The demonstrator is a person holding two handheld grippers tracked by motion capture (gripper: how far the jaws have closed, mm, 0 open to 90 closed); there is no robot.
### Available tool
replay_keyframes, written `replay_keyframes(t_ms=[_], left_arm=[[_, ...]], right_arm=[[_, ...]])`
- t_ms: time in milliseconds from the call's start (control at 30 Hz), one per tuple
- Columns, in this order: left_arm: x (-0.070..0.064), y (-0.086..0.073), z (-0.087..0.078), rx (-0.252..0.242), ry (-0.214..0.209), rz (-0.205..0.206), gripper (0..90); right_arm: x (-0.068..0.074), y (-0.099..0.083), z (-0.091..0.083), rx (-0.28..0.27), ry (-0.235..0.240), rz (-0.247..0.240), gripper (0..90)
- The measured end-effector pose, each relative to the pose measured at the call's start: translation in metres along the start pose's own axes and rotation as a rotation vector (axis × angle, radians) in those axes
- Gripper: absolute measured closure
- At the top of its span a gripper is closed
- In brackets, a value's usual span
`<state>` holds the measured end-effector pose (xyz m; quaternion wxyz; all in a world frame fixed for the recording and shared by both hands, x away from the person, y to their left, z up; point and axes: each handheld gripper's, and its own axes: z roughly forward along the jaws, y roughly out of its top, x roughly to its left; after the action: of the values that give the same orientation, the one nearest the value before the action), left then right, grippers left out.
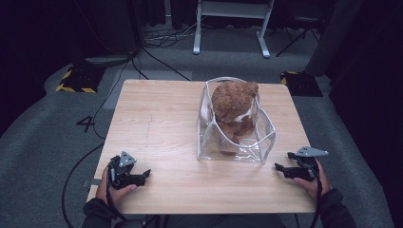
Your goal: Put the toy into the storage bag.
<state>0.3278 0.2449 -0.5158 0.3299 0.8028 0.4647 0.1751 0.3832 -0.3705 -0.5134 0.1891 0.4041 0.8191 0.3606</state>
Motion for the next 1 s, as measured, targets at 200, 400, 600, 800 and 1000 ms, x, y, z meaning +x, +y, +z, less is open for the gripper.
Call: replay_keyframes(t_ms=[200, 400, 600, 800, 1000], left_arm=[[-0.0015, 0.0004, 0.0006, -0.002, 0.013, -0.013, 17.0], [-0.0014, 0.0004, 0.0006, -0.001, 0.013, -0.012, 17.0], [-0.0014, 0.0004, 0.0006, -0.001, 0.013, -0.012, 17.0], [-0.0014, 0.0004, 0.0007, -0.003, 0.013, -0.013, 17.1], [-0.0014, 0.0004, 0.0006, -0.003, 0.013, -0.012, 17.0]], right_arm=[[0.0005, -0.0002, -0.0003, 0.0, -0.003, -0.001, 19.0], [0.0002, -0.0002, -0.0002, 0.001, -0.002, 0.001, 19.0], [0.0002, -0.0002, -0.0003, 0.001, -0.003, 0.0, 19.0], [0.0002, -0.0002, -0.0003, 0.001, -0.002, 0.001, 19.0], [0.0002, -0.0002, -0.0003, 0.001, -0.002, 0.001, 19.0]])
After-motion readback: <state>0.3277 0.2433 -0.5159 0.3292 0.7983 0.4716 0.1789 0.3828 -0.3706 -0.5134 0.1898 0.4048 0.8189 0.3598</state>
